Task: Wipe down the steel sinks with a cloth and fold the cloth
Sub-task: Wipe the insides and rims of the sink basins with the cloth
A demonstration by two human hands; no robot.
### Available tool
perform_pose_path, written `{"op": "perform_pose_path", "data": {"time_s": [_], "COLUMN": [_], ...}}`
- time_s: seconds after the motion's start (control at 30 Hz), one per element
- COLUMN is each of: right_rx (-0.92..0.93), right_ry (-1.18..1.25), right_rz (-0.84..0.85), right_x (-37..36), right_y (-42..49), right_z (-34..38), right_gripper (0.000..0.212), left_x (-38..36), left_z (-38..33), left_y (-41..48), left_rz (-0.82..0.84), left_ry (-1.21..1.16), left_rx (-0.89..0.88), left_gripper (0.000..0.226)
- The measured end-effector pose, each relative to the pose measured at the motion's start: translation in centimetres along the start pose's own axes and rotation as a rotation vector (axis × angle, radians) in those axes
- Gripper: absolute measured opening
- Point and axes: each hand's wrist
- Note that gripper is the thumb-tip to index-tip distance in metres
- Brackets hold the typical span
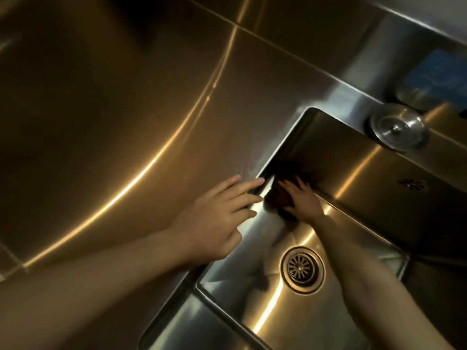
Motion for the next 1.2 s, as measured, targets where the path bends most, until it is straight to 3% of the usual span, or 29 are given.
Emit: {"op": "perform_pose_path", "data": {"time_s": [0.17, 0.23, 0.27, 0.37, 0.4, 0.43, 0.47, 0.57, 0.6, 0.63, 0.67, 0.73, 0.8, 0.83, 0.9, 1.0, 1.07, 1.13, 1.2], "right_rx": [-0.387, -0.437, -0.354, 0.135, 0.221, 0.190, 0.054, -0.671, -0.780, -0.774, -0.647, -0.204, 0.064, 0.078, -0.068, -0.266, -0.311, -0.229, -0.031], "right_ry": [0.264, 0.312, 0.269, -0.021, -0.119, -0.135, -0.087, 0.331, 0.400, 0.407, 0.345, 0.096, -0.037, -0.050, 0.031, 0.132, 0.156, 0.149, 0.101], "right_rz": [-0.188, -0.228, -0.221, -0.072, -0.039, 0.015, -0.007, -0.192, -0.192, -0.159, -0.112, 0.059, 0.156, 0.138, 0.025, -0.144, -0.126, -0.091, -0.053], "right_x": [-3.6, -4.4, -5.2, -7.0, -7.4, -7.0, -6.8, -6.5, -6.0, -5.5, -5.6, -5.3, -4.0, -3.4, -2.7, -3.0, -4.0, -5.6, -7.4], "right_y": [3.2, 3.3, 2.6, -1.8, -2.9, -4.0, -4.7, -4.6, -3.7, -2.8, -1.7, -0.4, 0.5, 0.7, 0.9, 1.8, 1.9, 0.4, -2.7], "right_z": [6.4, 8.7, 8.9, 4.3, 1.8, 0.2, -0.8, 1.2, 2.6, 3.8, 4.7, 5.6, 4.3, 3.3, 1.6, 2.7, 5.9, 9.3, 10.7], "right_gripper": [0.079, 0.075, 0.075, 0.082, 0.086, 0.087, 0.086, 0.084, 0.087, 0.090, 0.092, 0.096, 0.096, 0.089, 0.079, 0.080, 0.082, 0.083, 0.087], "left_x": [-0.1, -0.1, -0.1, 0.0, 0.0, 0.0, 0.0, -0.1, -0.1, -0.1, -0.1, 0.0, 0.0, 0.0, -0.1, -0.1, -0.1, 0.0, 0.2], "left_z": [0.2, 0.1, 0.1, 0.0, -0.1, -0.1, -0.1, -0.1, -0.1, -0.1, 0.0, 0.0, 0.0, 0.0, 0.0, 0.1, 0.1, -0.1, -0.2], "left_y": [-0.1, -0.1, -0.1, -0.1, -0.1, -0.1, -0.1, -0.1, 0.0, -0.1, -0.1, -0.1, 0.0, -0.1, -0.2, -0.1, -0.1, -0.2, -0.2], "left_rz": [0.003, 0.012, 0.016, 0.006, -0.001, -0.008, -0.013, -0.022, -0.021, -0.017, -0.008, 0.011, 0.013, 0.011, 0.000, -0.014, -0.019, -0.014, -0.008], "left_ry": [0.013, 0.001, -0.008, 0.011, 0.023, 0.027, 0.022, 0.015, 0.019, 0.021, 0.022, 0.022, 0.017, 0.014, 0.022, 0.017, -0.002, -0.007, 0.000], "left_rx": [0.003, 0.008, 0.012, 0.006, 0.002, 0.000, 0.000, 0.008, 0.007, 0.003, 0.001, 0.005, 0.008, 0.005, 0.000, 0.003, 0.003, 0.002, -0.005], "left_gripper": [0.041, 0.041, 0.041, 0.041, 0.041, 0.041, 0.041, 0.041, 0.041, 0.040, 0.040, 0.041, 0.041, 0.041, 0.039, 0.038, 0.037, 0.036, 0.037]}}
Point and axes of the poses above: each hand's wrist, its own y-axis towards the middle knuckle, its own x-axis out of the back of the hand, z = x × y, and after that the axes turned 6 degrees about y, right-handed
